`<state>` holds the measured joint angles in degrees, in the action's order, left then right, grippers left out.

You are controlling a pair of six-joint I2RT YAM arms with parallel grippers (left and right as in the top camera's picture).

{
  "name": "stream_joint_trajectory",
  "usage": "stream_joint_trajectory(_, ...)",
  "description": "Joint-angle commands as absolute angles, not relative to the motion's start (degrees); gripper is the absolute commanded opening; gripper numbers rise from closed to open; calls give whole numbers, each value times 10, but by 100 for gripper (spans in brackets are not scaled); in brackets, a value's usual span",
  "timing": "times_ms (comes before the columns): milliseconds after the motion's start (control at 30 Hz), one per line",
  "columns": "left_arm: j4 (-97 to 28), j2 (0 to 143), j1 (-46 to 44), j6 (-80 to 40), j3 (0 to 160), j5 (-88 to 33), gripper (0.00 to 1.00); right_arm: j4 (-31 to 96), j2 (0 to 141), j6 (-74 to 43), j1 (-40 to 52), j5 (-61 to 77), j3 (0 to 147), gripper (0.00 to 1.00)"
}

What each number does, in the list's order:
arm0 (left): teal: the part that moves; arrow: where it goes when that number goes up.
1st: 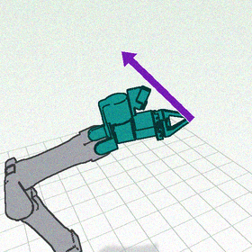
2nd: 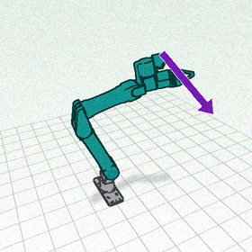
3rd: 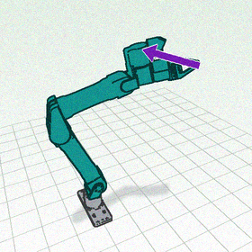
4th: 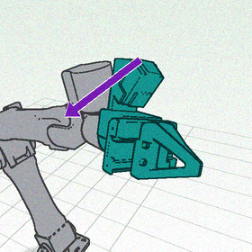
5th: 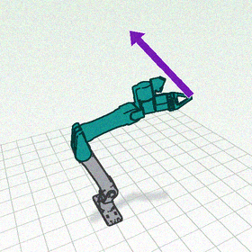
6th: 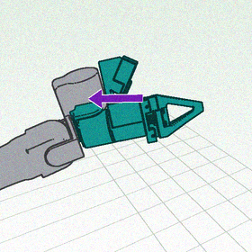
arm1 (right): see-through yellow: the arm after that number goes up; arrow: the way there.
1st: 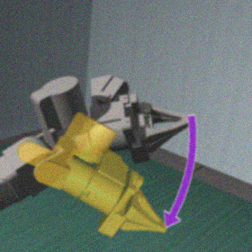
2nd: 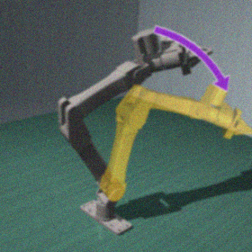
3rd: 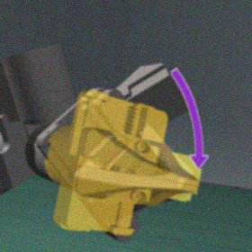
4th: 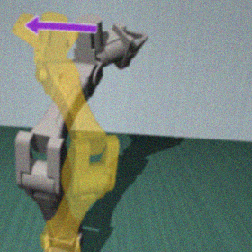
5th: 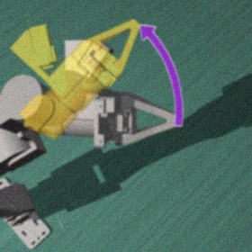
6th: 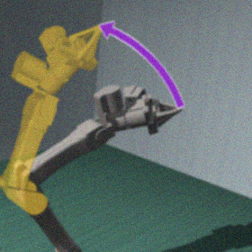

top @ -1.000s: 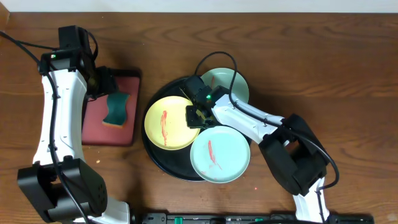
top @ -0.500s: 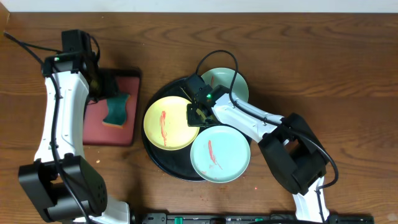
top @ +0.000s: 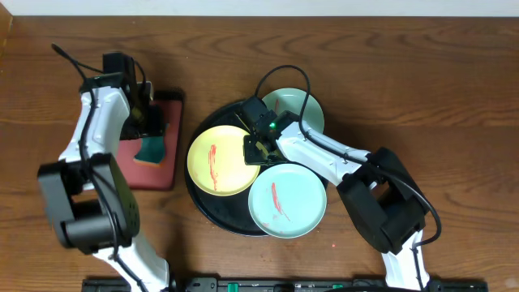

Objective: Clean dirty plates on tray and stack at the side
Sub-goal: 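Grasp the green sponge with the left gripper and lift it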

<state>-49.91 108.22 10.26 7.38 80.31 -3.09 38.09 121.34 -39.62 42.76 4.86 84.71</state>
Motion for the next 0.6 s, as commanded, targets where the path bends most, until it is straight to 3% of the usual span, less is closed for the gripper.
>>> stream_joint_trajectory(0, -488, 1123, 110, 94, 800, -35, 56, 375, 1233, -385, 433, 35, 850, 1)
stream_joint_trajectory(167, -493, 1161, 110, 94, 800, -35, 50, 375, 1233, -385, 433, 35, 850, 1)
stream_joint_trajectory(267, -491, 1178, 110, 94, 800, -35, 40, 375, 1233, -385, 433, 34, 850, 1)
stream_joint_trajectory(400, -487, 1187, 110, 94, 800, -34, 11, 373, 1233, -385, 432, 34, 850, 1)
stream_joint_trajectory(433, -487, 1186, 110, 94, 800, -35, 8, 373, 1233, -385, 432, 35, 850, 1)
stream_joint_trajectory(567, -500, 1169, 110, 82, 808, -35, 7, 373, 1233, -385, 432, 35, 850, 1)
